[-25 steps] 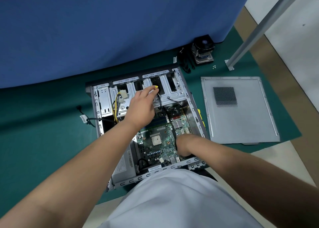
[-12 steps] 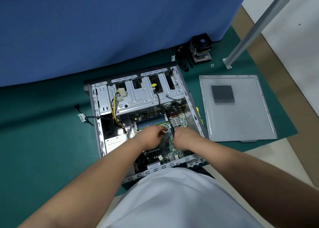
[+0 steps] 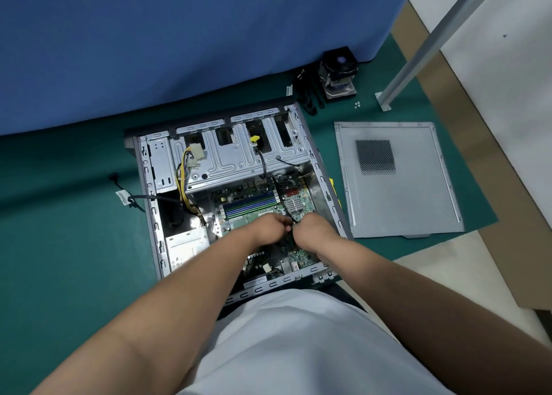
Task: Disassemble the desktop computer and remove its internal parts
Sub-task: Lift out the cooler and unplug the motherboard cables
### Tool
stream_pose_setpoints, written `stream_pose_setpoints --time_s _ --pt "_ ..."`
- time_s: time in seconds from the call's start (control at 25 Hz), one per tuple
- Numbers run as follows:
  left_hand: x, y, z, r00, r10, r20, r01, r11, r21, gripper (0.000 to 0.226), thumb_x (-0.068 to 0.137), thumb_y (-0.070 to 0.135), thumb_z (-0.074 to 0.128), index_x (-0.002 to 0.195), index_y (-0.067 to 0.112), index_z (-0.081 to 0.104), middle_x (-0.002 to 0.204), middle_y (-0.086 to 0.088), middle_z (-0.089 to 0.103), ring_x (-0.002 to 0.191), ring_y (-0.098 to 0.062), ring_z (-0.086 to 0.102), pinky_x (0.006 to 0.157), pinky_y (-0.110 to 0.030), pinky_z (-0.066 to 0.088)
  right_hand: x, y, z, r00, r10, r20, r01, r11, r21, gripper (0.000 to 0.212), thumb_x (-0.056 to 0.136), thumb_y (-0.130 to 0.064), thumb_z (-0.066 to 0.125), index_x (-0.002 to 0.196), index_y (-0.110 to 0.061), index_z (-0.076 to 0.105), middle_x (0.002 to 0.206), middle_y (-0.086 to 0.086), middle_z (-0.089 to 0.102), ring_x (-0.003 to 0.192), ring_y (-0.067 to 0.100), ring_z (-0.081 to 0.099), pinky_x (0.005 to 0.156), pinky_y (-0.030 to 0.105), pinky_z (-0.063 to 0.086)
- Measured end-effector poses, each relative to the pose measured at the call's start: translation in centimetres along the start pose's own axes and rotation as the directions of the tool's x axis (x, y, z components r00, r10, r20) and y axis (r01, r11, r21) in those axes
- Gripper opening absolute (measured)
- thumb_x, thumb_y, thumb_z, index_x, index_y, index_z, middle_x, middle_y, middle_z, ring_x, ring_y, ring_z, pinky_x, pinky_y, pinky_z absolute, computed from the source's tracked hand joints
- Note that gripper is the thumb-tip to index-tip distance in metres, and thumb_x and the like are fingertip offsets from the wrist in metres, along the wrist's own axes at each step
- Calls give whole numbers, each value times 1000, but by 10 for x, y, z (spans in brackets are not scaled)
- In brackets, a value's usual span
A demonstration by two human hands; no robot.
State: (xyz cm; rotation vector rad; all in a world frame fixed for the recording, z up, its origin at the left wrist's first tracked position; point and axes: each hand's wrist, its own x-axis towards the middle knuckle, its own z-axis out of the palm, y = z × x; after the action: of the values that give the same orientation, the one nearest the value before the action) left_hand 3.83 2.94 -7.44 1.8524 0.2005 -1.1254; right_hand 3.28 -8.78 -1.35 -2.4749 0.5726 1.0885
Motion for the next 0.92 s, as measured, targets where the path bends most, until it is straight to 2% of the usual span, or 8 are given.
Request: stream_pose_setpoints --time_s 0.08,0.2,0.28,0.36,0.52,0.64,0.8,0.92 --pt "-1 0 1 999 -12 36 19 981 -193 45 99 -5 49 140 9 61 128 -20 68 99 -30 60 90 -46 50 -4 0 2 999 16 -37 -11 993 120 42 102 -18 55 139 1 44 130 18 62 114 34 63 82 37 50" --pt "-1 4 7 994 -6 105 62 841 -538 58 95 -15 39 147 7 52 134 -24 62 110 -37 56 92 -49 42 -11 -2 6 1000 -7 -30 13 983 183 42 101 -15 50 140 -2 39 129 19 62 116 36 62 91 42 53" --pt "1 9 10 995 -31 92 86 726 -682 59 97 -15 36 153 4 41 138 -19 59 123 -37 55 99 -44 44 -15 -2 5 1000 -27 0 26 981 193 41 99 -11 51 138 -5 40 125 18 64 113 34 63 87 42 53" --pt "1 13 13 998 -37 48 61 657 -752 57 100 -13 36 156 1 33 126 -11 61 113 -26 58 92 -33 48 -16 0 1 999 -50 17 45 978 204 41 97 -7 52 136 -7 43 117 16 68 104 29 65 76 36 50" --pt "-5 8 16 999 27 -21 -34 710 -704 62 97 -20 37 153 5 40 116 -3 67 92 -16 63 69 -22 54 -22 4 -10 992 -107 64 92 975 202 37 99 -6 47 136 -12 45 95 8 73 64 10 56 54 28 37" --pt "-12 0 13 991 75 -113 -124 835 -536 63 96 -20 40 148 13 53 127 -6 68 99 -11 66 85 -26 55 -26 4 -18 980 -178 86 166 978 130 40 98 -5 51 137 -14 47 101 8 74 61 9 50 52 29 34" --pt "-18 -3 10 933 152 -325 -287 860 -421 37 101 -3 55 130 14 69 122 -3 73 105 -13 66 99 -31 53 -30 -3 -30 961 -259 96 255 965 53 17 103 -13 51 119 -21 51 97 5 75 55 8 49 50 27 36" --pt "-22 -5 7 870 221 -440 -366 888 -277 22 99 10 65 109 26 76 105 1 76 86 -16 67 80 -35 55 -34 -10 -42 937 -334 98 338 941 -29 10 104 -13 48 109 -19 54 83 3 75 54 11 54 50 27 37"
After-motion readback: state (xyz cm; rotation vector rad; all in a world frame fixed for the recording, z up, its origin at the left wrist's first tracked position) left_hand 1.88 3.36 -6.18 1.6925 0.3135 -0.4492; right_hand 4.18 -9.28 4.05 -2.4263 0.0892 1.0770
